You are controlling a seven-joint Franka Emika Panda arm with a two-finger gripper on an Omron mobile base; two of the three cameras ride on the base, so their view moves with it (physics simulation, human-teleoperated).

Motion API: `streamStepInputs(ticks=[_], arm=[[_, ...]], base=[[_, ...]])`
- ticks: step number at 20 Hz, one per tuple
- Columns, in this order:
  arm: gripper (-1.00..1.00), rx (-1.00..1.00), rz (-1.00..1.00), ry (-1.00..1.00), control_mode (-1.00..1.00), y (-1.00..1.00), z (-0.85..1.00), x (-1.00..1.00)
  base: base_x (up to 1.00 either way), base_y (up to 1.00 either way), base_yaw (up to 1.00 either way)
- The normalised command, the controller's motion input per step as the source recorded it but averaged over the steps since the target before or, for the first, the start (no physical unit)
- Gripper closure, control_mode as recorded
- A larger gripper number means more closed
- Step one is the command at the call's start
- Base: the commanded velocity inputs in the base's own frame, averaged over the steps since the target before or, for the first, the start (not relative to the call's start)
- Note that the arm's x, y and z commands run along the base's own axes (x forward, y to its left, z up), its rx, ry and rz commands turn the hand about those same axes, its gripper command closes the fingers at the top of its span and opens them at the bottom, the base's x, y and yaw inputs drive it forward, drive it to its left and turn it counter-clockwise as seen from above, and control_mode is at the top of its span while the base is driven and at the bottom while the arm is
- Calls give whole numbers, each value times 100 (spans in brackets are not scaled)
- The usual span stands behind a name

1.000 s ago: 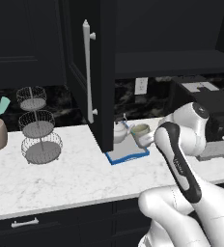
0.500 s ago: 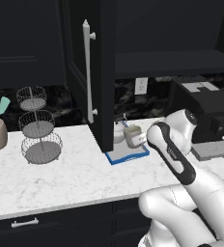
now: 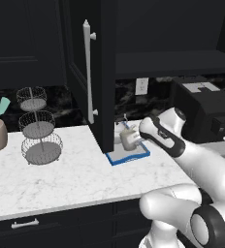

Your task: Pick the kettle from the counter and place it on the tray. Then pick the mug from the cabinet and place it on the tray. Then close the cabinet doors.

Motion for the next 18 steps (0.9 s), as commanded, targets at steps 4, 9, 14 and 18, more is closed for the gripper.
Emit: streamStepInputs(ticks=[4,9,14,18], arm=[[100,0,2,0,-100,4,-26,30],[100,0,5,0,-100,3,-39,18],[100,0,3,0,-100,0,-32,27],[100,0,4,-2,-100,0,-20,25]], base=[[0,0,0],[0,0,0],[0,0,0],[0,0,0]])
